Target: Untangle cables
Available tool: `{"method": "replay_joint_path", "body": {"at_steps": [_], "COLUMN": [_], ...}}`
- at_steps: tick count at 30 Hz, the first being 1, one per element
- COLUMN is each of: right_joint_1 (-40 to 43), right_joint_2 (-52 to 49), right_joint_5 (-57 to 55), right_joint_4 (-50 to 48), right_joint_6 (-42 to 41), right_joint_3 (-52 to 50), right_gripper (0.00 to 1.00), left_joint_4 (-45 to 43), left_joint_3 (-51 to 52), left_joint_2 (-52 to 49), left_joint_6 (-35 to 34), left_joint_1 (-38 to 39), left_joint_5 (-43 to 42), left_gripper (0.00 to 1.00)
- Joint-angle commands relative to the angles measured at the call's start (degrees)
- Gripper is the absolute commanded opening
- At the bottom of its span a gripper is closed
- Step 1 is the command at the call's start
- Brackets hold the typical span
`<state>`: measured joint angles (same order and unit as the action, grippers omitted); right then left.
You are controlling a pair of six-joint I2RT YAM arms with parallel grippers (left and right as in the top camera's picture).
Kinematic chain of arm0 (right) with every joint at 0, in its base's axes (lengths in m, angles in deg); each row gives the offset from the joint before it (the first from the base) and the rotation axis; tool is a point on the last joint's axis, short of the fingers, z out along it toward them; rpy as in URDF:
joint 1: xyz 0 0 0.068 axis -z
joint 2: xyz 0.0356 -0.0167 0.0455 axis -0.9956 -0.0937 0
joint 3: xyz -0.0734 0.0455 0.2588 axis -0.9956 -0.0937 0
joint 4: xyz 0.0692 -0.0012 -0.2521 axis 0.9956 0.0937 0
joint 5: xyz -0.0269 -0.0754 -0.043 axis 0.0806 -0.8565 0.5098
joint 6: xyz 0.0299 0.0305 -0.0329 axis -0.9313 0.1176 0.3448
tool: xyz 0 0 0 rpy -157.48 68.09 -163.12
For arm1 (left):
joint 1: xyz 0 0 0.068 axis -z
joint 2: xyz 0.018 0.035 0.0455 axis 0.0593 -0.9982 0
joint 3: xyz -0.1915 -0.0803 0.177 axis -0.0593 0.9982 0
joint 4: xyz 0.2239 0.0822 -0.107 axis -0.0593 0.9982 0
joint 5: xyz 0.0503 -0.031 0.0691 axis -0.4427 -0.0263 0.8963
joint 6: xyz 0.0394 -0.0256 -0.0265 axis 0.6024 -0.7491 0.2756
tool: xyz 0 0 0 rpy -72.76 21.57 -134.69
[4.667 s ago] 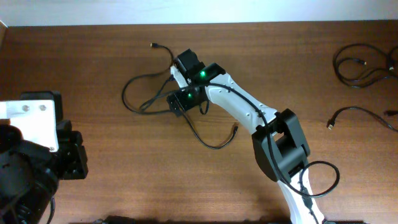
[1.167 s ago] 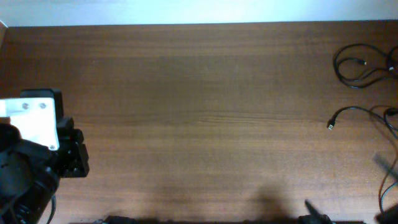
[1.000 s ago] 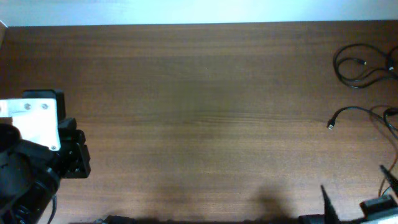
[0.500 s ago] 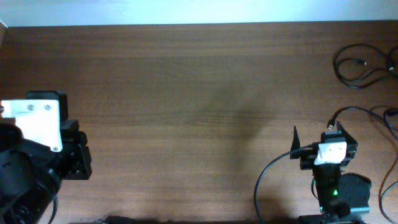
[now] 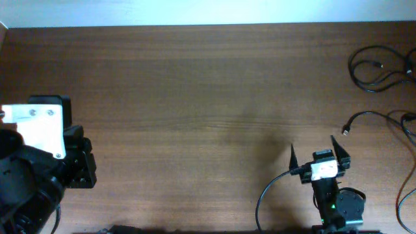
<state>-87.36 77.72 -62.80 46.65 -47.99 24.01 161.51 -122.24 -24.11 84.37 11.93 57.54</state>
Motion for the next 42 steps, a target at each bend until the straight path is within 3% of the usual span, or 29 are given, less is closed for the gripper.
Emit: {"method": "replay_joint_path", "body": {"at_steps": [1,3,5,11,15,18,19,21,22,23,25,27,39,42], "right_joint_1": [-0.2,-0.2,-0.2,-0.2,-0.1,2.2,2.3,2.3,2.3,2.3,2.3,2.3,2.3,2.3], "right_joint_2": [-3.3,-6.9,-9.6,-10.8,-0.7,0.7,0.7,0.6,0.6,0.6,0.6,0.6,0.6,0.6], "right_joint_5": [0.4,0.4,0.4,0.3,0.3,0.3,0.3,0.3,0.3,0.3,0.3,0.3,0.3,0.3], "right_joint_4": [0.3,0.3,0.3,0.3,0.3,0.2,0.2,0.2,0.2,0.2,0.2,0.2,0.2,0.2], "right_joint_6": [0.8,0.8,0.8,0.8,0.8,0.8,0.8,0.8,0.8,0.8,0.7,0.8,0.8,0.8], "right_joint_3": [-0.3,-0.3,-0.3,-0.3,-0.3,-0.3,-0.3,-0.3,-0.3,-0.3,-0.3,-0.3,-0.3,-0.3], "right_gripper": [0.99,0.99,0.99,0.99,0.99,0.99,0.98,0.99,0.99,0.99,0.99,0.99,0.99,0.99], "left_joint_4": [-0.2,0.0,0.3,-0.2,-0.2,-0.2,-0.2,-0.2,-0.2,-0.2,-0.1,0.4,0.4,-6.2], "left_joint_3": [-0.2,-0.2,-0.2,-0.2,-0.2,-0.2,-0.2,-0.2,-0.2,-0.2,-0.2,-0.2,-0.2,-0.2], "left_joint_2": [-0.1,-0.1,-0.1,-0.1,-0.1,-0.1,-0.1,-0.1,-0.1,-0.1,-0.1,-0.1,-0.1,-0.1], "left_joint_6": [0.0,0.0,0.0,0.0,0.0,0.0,0.0,0.0,0.0,0.0,0.0,0.0,0.1,0.1], "left_joint_1": [-0.2,-0.2,-0.2,-0.2,-0.2,-0.2,-0.2,-0.2,-0.2,-0.2,-0.2,-0.2,-0.2,-0.2], "left_joint_5": [-0.6,-0.6,-0.6,-0.6,-0.7,-0.6,-0.6,-0.6,-0.6,-0.6,-0.6,-0.6,-3.0,-0.2], "left_gripper": [0.00,0.12,0.13,0.01,0.00,0.02,0.09,0.39,0.66,0.82,0.94,0.99,0.99,0.99]}}
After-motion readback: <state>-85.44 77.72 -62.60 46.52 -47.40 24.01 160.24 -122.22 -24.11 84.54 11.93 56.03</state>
